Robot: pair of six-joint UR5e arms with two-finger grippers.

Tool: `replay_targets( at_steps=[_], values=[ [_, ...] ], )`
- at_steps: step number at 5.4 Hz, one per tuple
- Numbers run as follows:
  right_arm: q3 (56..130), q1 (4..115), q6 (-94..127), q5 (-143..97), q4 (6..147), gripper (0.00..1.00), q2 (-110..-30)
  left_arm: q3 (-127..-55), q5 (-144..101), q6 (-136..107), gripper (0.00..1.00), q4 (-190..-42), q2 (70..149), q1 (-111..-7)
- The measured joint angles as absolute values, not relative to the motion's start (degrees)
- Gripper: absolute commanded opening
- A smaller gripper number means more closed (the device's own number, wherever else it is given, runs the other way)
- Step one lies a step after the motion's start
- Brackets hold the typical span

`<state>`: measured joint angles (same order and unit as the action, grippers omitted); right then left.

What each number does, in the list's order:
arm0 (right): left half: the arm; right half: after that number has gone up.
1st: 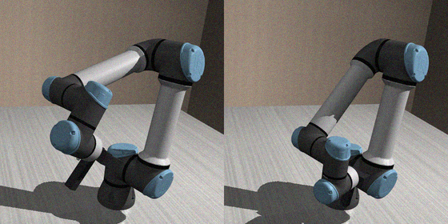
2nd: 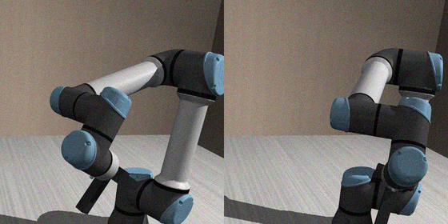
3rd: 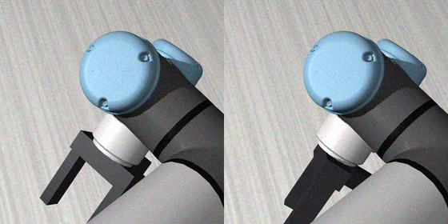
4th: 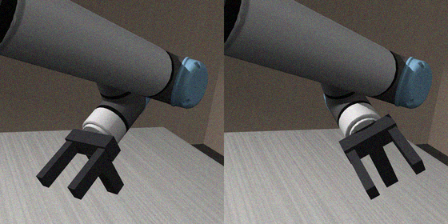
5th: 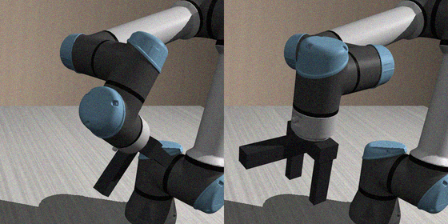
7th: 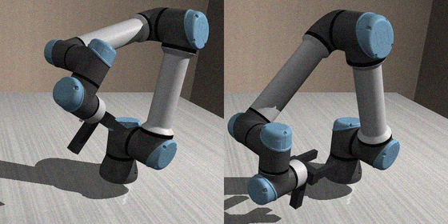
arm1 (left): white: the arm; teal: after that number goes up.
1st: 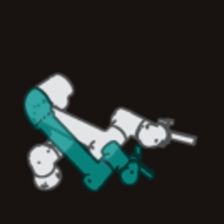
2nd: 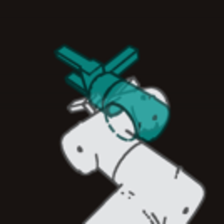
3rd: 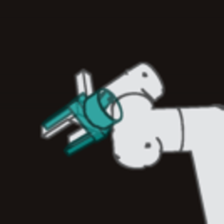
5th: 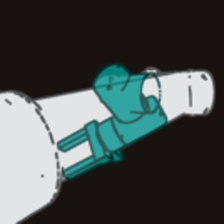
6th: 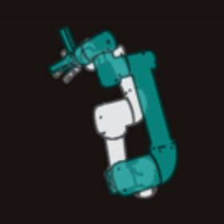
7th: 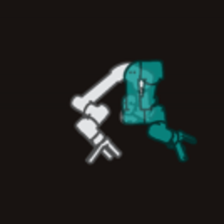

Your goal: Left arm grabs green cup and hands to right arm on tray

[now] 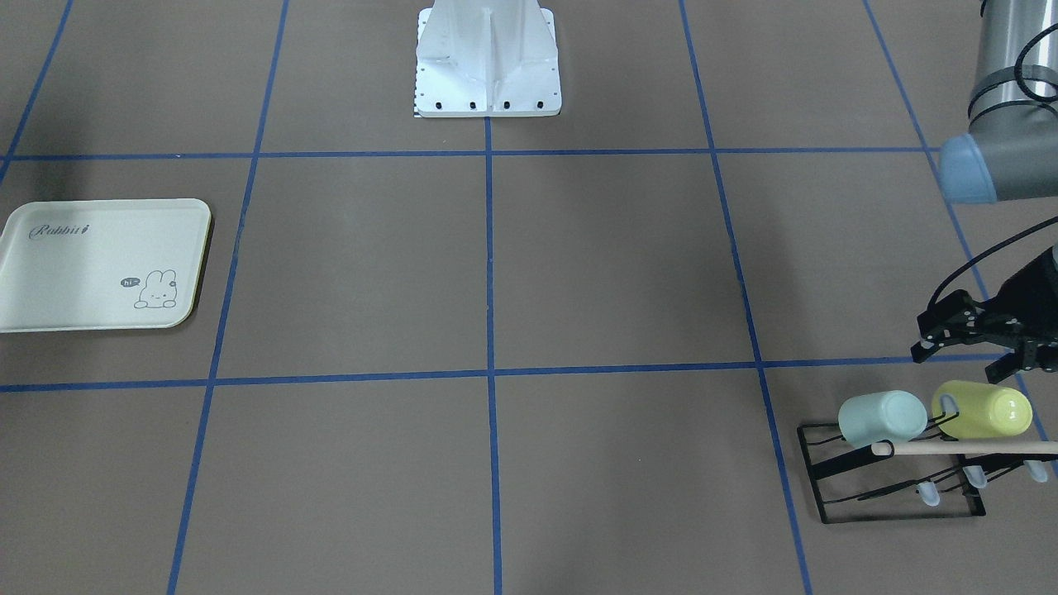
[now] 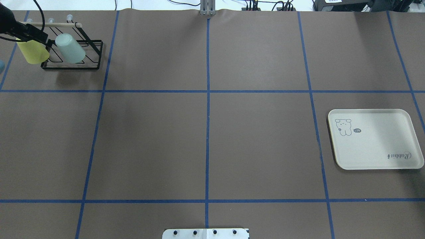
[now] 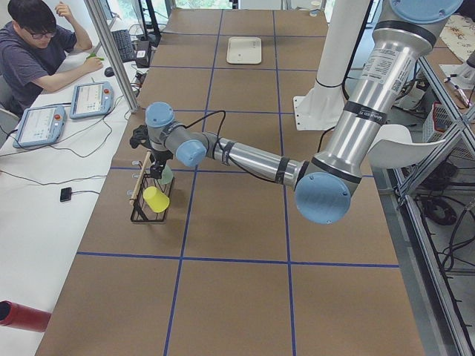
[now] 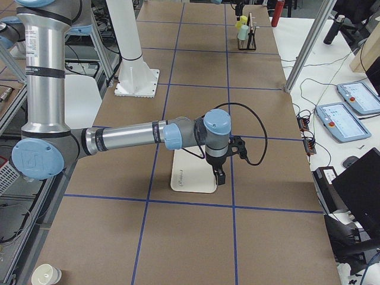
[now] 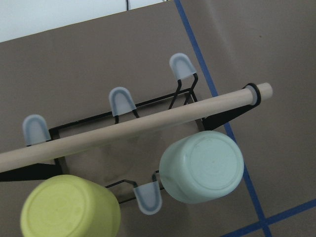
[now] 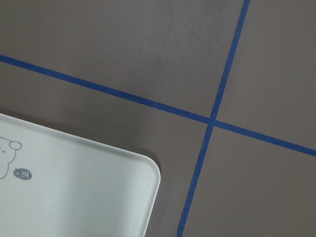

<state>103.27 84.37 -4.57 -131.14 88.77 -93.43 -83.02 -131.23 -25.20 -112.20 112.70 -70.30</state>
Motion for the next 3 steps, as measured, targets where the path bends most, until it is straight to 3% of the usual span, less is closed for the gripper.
replay_targets(
  at_steps=[3],
  values=[
    [103.3, 84.3, -4.6, -131.2, 88.8, 1.0, -93.4, -83.1, -126.0, -28.8, 1.0, -104.3, 117.6, -66.8]
  ],
)
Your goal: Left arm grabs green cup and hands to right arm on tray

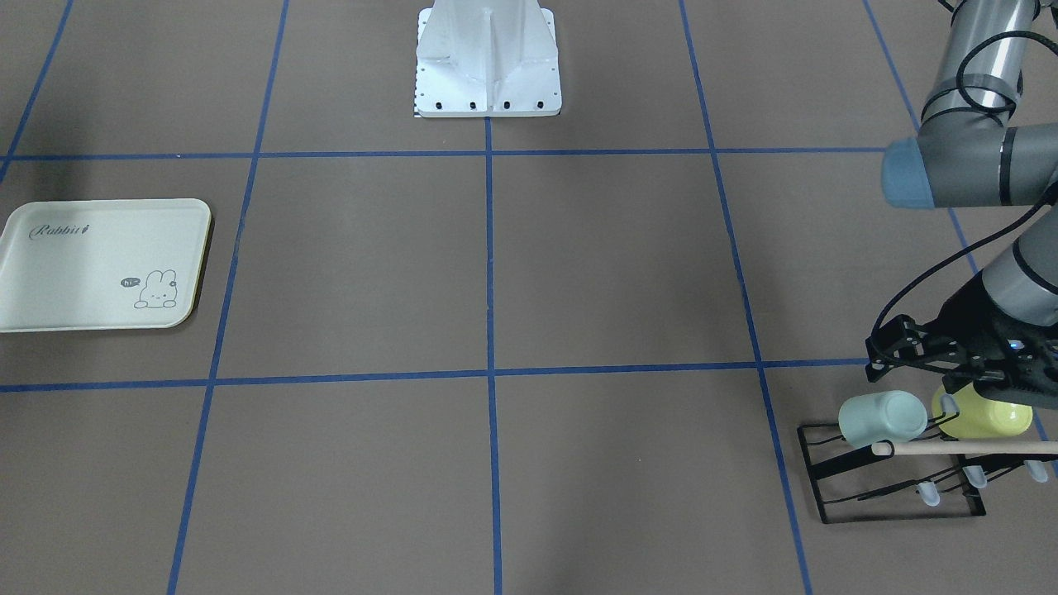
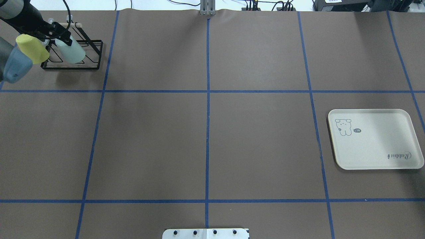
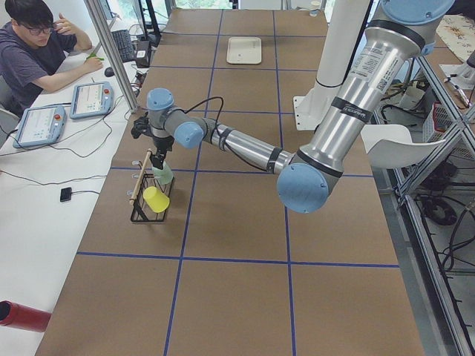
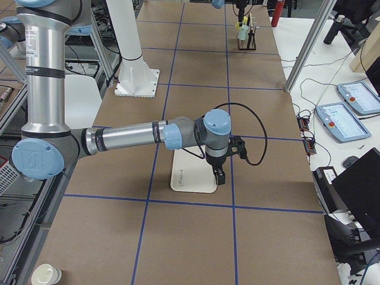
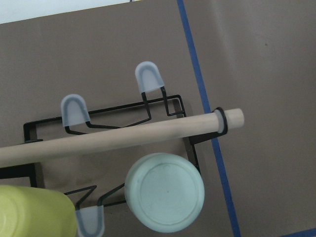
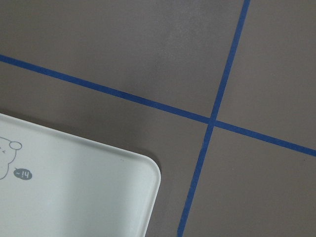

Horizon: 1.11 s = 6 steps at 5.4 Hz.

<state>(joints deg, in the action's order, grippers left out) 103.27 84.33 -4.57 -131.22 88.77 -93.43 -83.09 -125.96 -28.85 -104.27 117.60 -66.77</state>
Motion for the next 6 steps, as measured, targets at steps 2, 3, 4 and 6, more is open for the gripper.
replay_targets(
  at_steps=[2, 3, 4, 6],
  values=[
    [103.3, 84.4, -4.6, -131.3, 88.8, 1.0, -93.4, -82.7, -121.9, -28.8, 1.0, -101.5, 119.0, -65.5],
    [103.3, 84.4, -4.6, -131.3, 88.8, 1.0, -93.4, -82.3, -119.6, -28.7, 1.0, -100.5, 119.5, -64.7],
    [103.3, 84.4, -4.6, -131.3, 88.8, 1.0, -93.4, -82.0, -118.8, -28.7, 1.0, -100.2, 119.7, -64.1],
    [103.3, 84.4, -4.6, -131.5, 88.8, 1.0, -93.5, -80.8, -118.6, -28.3, 0.99, -100.2, 120.2, -63.8]
  ],
)
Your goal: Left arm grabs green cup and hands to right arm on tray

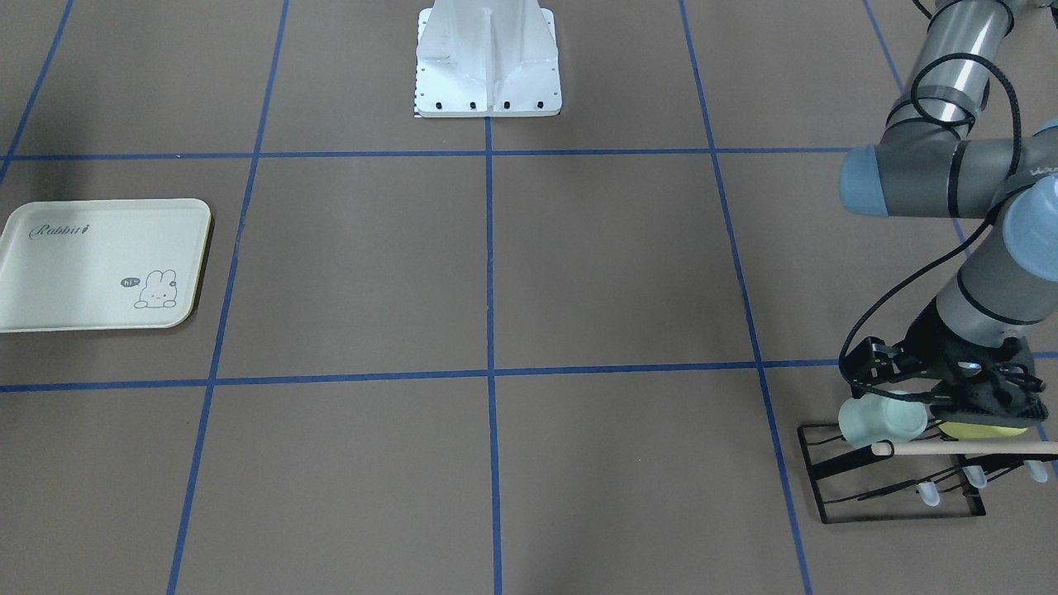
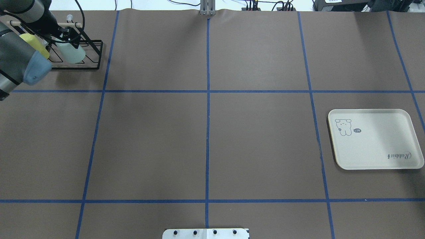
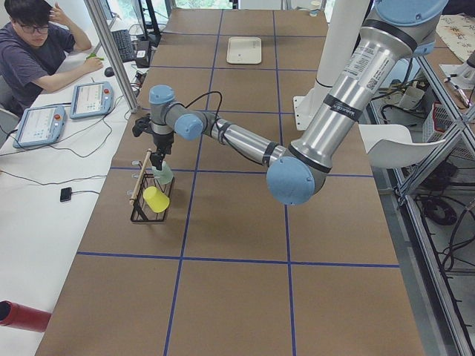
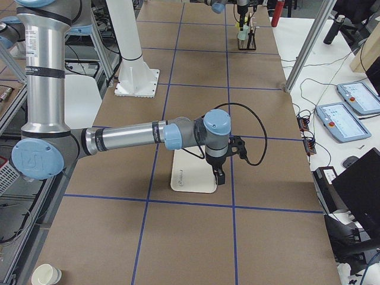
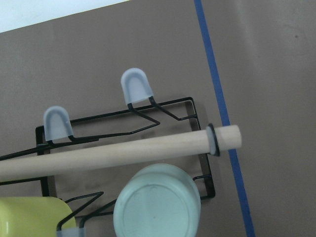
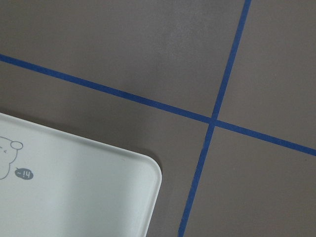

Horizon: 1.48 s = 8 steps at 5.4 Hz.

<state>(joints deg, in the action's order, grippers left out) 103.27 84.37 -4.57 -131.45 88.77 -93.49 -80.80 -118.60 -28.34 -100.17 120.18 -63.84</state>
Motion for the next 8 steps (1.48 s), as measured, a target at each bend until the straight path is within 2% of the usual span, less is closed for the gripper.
replay_targets(
  at_steps=[7, 8],
  values=[
    [103.2, 84.3, -4.6, -131.4, 88.8, 1.0, -93.4, -75.2, -118.7, -27.5, 0.99, -101.0, 122.9, -63.6],
    [103.3, 84.4, -4.6, -131.4, 88.8, 1.0, -93.4, -75.1, -118.7, -27.5, 0.95, -101.0, 122.9, -63.5]
  ],
)
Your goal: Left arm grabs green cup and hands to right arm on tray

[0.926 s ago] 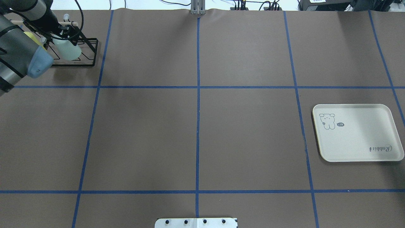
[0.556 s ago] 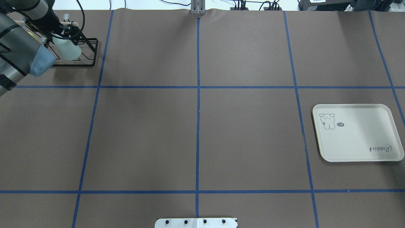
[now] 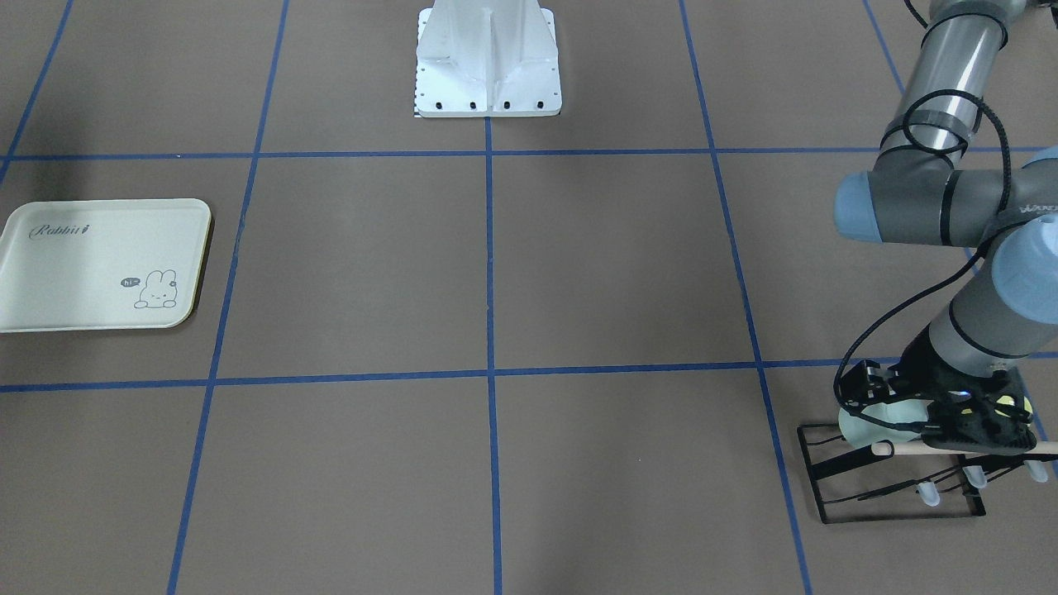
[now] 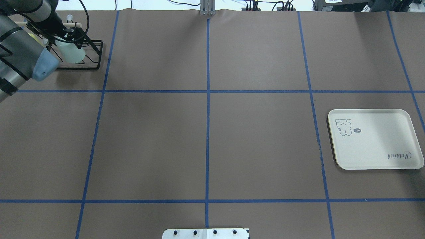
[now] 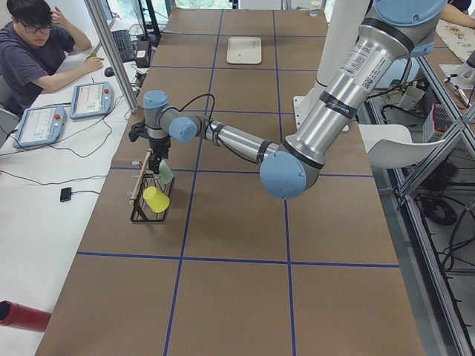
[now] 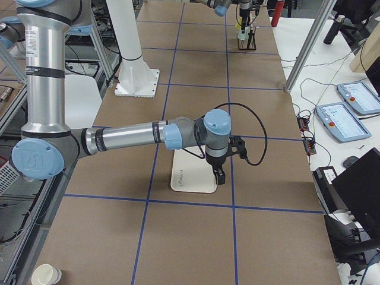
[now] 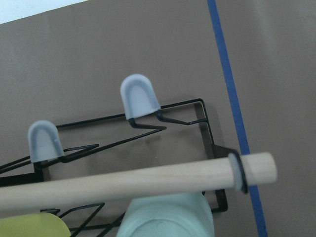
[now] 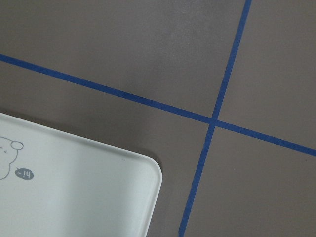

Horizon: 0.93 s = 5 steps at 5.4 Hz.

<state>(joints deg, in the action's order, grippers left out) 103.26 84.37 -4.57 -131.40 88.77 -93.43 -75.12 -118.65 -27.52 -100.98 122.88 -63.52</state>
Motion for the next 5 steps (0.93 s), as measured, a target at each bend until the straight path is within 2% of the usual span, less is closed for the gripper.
replay_targets(
  at_steps=[3, 5],
  values=[
    [103.3, 84.3, -4.6, -131.4, 88.8, 1.0, -93.4, -75.1, -118.7, -25.6, 0.86, -100.8, 122.7, -63.4],
    [103.3, 84.3, -4.6, -131.4, 88.8, 1.0, -93.4, -75.1, -118.6, -25.2, 0.7, -100.7, 122.7, -63.4]
  ],
)
